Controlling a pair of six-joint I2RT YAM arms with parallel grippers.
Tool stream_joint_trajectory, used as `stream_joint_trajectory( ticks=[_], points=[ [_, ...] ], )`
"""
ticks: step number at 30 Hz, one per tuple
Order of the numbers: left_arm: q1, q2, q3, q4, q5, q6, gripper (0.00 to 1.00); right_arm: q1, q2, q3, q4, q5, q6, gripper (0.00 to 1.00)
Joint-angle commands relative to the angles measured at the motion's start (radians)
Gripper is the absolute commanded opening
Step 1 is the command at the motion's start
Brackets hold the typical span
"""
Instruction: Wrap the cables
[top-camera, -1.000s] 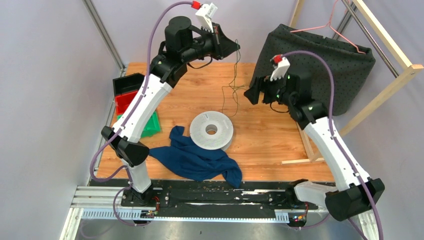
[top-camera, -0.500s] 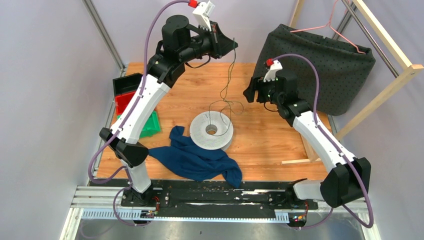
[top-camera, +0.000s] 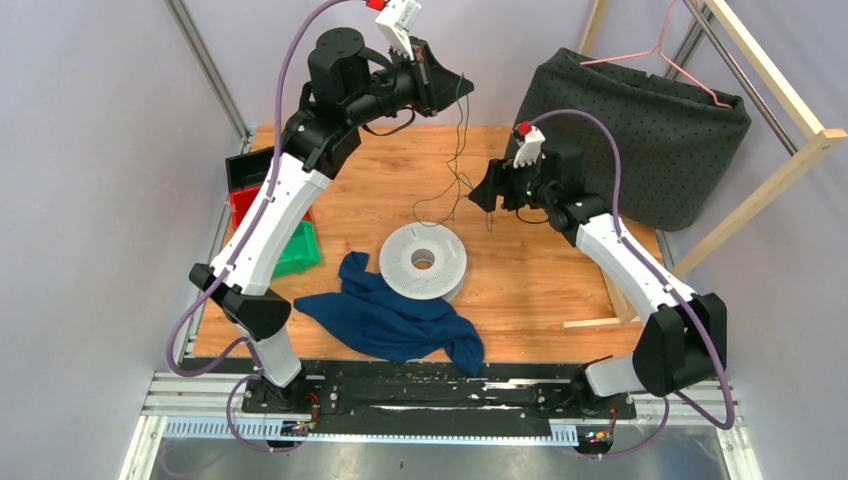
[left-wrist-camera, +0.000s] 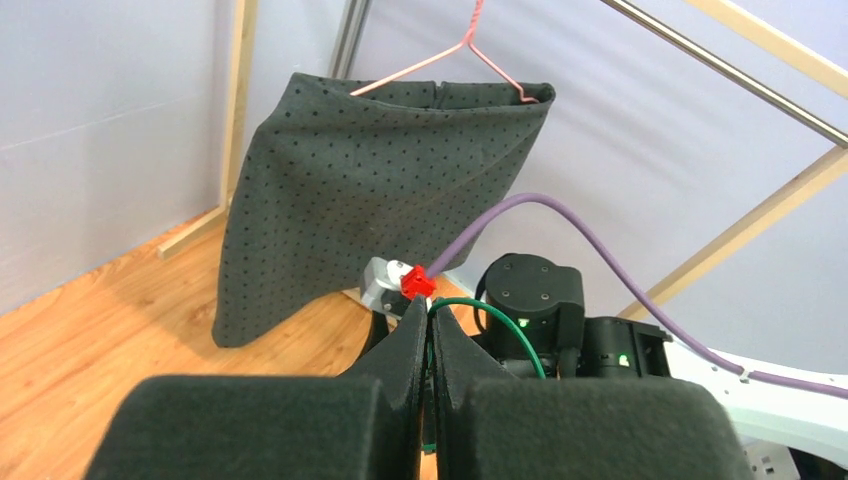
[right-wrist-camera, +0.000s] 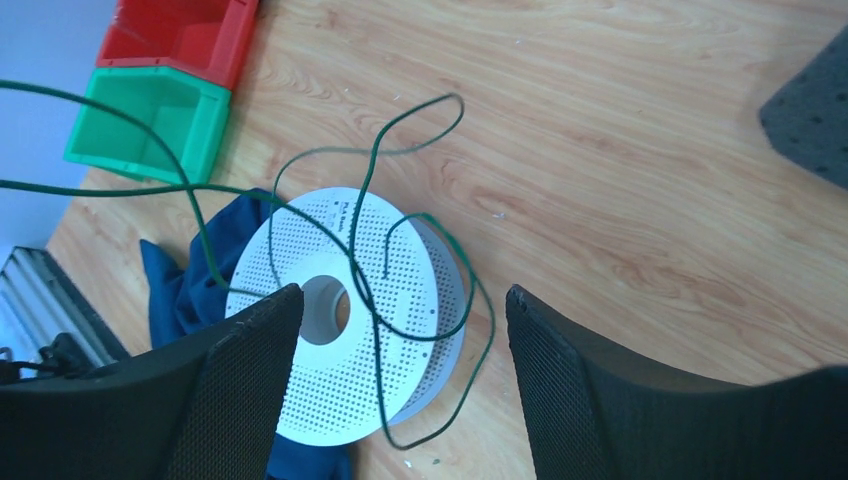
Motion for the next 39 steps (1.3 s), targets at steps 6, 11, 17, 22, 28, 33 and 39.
stream_joint_trajectory(
  ticks=[6,11,17,22,28,33,39],
  points=[
    [-0.004,-0.026,0.019,0.021,0.025,-0.005,0.00,-0.003,0.071,0.010,0.010,-0.099,0.071,0.63],
    [-0.002,-0.043,0.022,-0.031,-0.033,0.055,0.00,-0.005,0.084,0.041,-0.089,-0.049,0.073,0.02],
    [0.126,-0.084,-0.024,-0.131,-0.183,0.121,0.00,-0.034,0.014,0.100,-0.289,0.121,-0.027,0.01],
    [0.311,-0.129,-0.155,-0.105,-0.230,0.051,0.00,-0.075,-0.072,0.241,-0.450,0.214,-0.126,0.01],
    [0.349,-0.119,-0.208,-0.120,-0.310,0.067,0.00,-0.080,-0.173,0.354,-0.507,0.388,-0.173,0.30],
    [0.355,-0.107,-0.193,-0.040,-0.208,0.026,0.00,-0.118,-0.152,0.127,-0.504,0.521,-0.115,0.22],
    [0.334,-0.053,-0.165,0.110,0.023,-0.149,0.00,-0.121,-0.037,0.244,-0.567,0.321,-0.068,0.29]
  ],
)
